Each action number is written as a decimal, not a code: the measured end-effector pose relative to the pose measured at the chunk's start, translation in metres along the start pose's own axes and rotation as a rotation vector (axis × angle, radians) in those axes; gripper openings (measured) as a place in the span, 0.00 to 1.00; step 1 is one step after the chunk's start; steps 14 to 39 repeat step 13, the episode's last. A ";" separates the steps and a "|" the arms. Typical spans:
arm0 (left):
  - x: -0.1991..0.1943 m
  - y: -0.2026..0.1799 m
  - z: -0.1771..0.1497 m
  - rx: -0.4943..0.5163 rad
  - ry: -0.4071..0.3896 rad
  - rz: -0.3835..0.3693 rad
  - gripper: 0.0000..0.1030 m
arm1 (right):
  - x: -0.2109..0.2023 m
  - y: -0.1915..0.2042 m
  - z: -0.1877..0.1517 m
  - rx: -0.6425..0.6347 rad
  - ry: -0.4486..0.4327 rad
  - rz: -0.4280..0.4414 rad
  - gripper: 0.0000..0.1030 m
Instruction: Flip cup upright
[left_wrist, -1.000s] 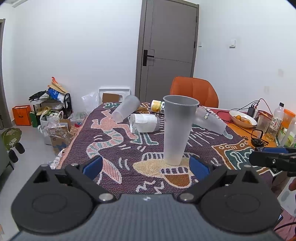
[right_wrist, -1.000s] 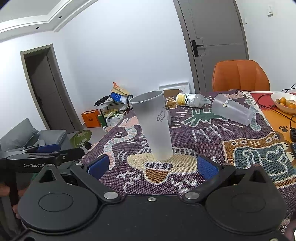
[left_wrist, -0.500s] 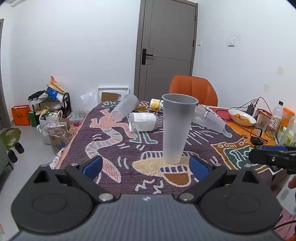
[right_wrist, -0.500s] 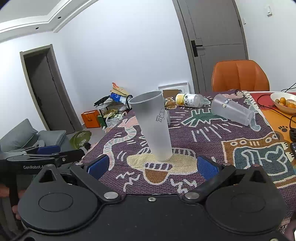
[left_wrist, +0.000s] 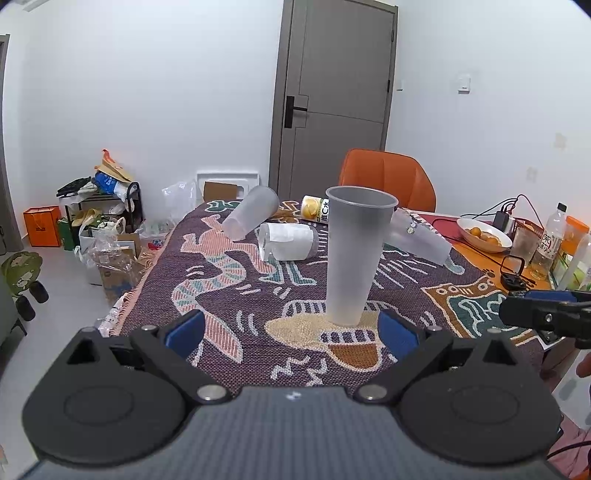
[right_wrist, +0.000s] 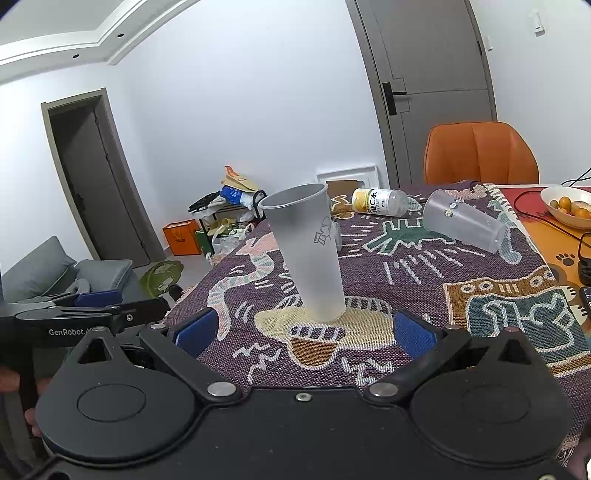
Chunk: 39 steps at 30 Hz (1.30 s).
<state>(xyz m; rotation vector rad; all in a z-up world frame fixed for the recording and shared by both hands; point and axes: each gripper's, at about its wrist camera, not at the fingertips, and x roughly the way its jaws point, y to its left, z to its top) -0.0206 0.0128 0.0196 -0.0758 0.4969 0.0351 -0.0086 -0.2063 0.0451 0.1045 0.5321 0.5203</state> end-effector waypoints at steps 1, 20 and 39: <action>0.000 0.000 0.000 0.001 0.001 -0.001 0.96 | 0.000 0.001 0.000 -0.001 0.000 0.000 1.00; 0.001 0.001 -0.001 -0.001 0.005 0.004 0.96 | 0.002 0.005 0.000 0.001 0.002 0.009 1.00; 0.001 0.001 -0.001 -0.001 0.005 0.004 0.96 | 0.002 0.005 0.000 0.001 0.002 0.009 1.00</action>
